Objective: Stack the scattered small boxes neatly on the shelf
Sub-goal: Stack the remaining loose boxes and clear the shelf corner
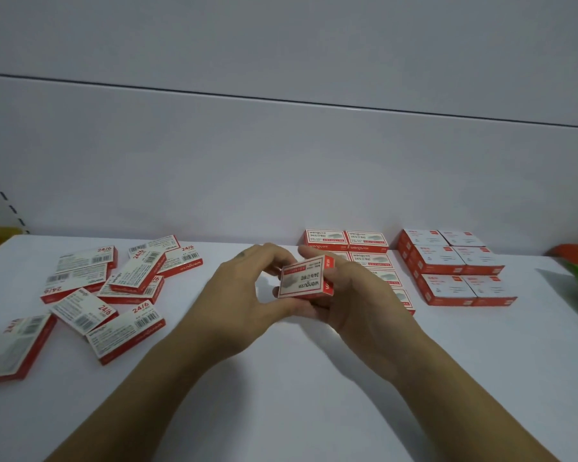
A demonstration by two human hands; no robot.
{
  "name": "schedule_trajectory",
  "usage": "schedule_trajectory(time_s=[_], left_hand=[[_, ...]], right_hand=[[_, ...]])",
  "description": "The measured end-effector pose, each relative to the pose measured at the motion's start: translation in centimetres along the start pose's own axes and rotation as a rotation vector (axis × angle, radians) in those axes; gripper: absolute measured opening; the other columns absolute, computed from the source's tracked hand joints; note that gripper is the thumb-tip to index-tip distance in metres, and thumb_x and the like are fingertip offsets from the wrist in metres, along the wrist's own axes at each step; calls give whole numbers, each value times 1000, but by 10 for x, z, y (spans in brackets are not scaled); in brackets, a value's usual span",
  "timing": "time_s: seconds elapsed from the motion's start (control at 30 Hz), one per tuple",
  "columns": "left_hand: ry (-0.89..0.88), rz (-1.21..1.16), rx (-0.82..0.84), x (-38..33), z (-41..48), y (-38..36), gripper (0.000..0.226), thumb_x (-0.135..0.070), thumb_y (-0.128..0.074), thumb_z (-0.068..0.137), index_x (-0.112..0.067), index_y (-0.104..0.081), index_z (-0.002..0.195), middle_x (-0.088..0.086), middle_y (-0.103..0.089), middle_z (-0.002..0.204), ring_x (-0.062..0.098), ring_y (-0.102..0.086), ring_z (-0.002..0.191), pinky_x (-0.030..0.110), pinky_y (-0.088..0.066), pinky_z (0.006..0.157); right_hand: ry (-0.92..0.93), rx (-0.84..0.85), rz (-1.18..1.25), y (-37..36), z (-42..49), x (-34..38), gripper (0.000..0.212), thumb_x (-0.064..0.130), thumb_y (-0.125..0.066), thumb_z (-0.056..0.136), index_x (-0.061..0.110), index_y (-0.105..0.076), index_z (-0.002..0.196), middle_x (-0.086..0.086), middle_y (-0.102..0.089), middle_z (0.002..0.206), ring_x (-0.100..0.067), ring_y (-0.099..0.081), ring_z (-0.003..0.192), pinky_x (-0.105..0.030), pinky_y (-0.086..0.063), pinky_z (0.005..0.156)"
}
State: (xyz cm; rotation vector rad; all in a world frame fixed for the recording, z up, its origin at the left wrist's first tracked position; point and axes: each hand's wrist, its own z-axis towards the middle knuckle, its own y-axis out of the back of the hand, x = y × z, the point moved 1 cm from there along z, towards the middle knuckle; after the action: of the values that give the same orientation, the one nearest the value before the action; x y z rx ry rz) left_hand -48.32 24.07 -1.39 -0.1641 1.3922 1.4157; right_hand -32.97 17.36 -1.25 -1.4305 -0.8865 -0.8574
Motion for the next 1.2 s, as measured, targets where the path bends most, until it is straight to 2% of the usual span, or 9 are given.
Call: schedule_trajectory(time_s=[0.17,0.37,0.53,0.67,0.77,0.87,1.0,1.1,1.2], left_hand=[[-22,10,-29,3,-1,1,40,-36,-84,66,-37,-54,92,-20,-61,90,0,-56,90,16,-47,74],[23,-159,-60,2,-2,-1,47,-28,-88,62,-39,-55,93,-23,-63,90,-1,-57,92,10,-50,64],[21,-257,-35,1,-2,2,53,-22,-84,67,-49,-57,104,-22,-67,91,1,-62,91,11,-49,75],[18,-318,-13,0,0,1,55,-15,-77,77,-51,-56,113,-11,-69,82,9,-66,85,25,-50,86],[45,-385,-12,-1,1,2,46,-15,-75,78,-44,-59,110,-7,-70,78,15,-68,82,34,-54,82],[56,-431,-43,-1,1,5,32,-29,-73,75,-34,-63,105,-4,-69,80,18,-67,81,40,-55,82],[87,-350,24,-2,-2,1,49,-54,-73,63,-43,-58,109,-16,-66,90,10,-66,82,28,-56,74],[69,-175,-1,-4,-5,-8,53,-45,-84,63,-46,-56,108,-23,-66,89,5,-64,83,22,-56,71],[14,-194,-115,-2,-4,-7,44,-31,-84,68,-40,-60,104,-20,-68,85,7,-65,80,21,-54,72]], right_hand=[[80,-223,-445,3,1,0,17,28,-71,82,21,-76,96,-3,-75,95,-19,-71,89,-36,-55,79],[125,-281,-526,8,1,7,13,14,-69,84,19,-74,94,-1,-76,89,-20,-72,84,-33,-58,73],[108,-187,-528,11,1,10,21,11,-66,87,19,-71,105,-7,-74,94,-29,-69,86,-43,-57,79],[31,-24,-532,17,-1,19,42,1,-66,85,25,-64,119,-27,-61,94,-25,-64,82,-40,-56,76],[5,39,-526,17,-3,19,55,3,-66,81,36,-61,125,-19,-66,107,-20,-67,85,-32,-55,74],[65,-66,-462,11,-1,14,43,8,-69,77,30,-65,113,-19,-68,100,-25,-69,84,-40,-57,76],[147,-282,-322,6,2,7,31,-1,-67,83,9,-49,106,-16,-72,94,-32,-71,82,-42,-58,71],[158,-337,-276,2,1,3,23,2,-63,87,5,-46,103,-16,-73,92,-32,-72,81,-43,-58,71],[159,-355,-285,0,0,3,22,7,-60,91,9,-49,109,-10,-75,89,-27,-73,78,-38,-58,66]])
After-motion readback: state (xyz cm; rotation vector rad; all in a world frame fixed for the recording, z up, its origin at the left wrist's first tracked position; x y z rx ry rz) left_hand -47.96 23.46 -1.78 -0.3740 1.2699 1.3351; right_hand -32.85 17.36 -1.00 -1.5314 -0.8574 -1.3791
